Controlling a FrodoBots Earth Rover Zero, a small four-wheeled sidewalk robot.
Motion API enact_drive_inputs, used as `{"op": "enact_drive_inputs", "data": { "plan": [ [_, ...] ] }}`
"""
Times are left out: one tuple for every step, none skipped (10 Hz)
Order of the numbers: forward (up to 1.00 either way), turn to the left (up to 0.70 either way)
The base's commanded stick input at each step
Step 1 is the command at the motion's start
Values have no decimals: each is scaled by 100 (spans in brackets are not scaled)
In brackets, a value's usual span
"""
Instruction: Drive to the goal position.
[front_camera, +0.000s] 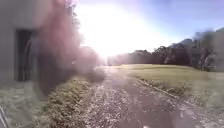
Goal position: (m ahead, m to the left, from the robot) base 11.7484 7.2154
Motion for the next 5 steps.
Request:
{"op": "enact_drive_inputs", "data": {
  "plan": [
    [70, 0],
    [70, 0],
    [70, 0],
    [70, 0],
    [70, 0]
  ]
}}
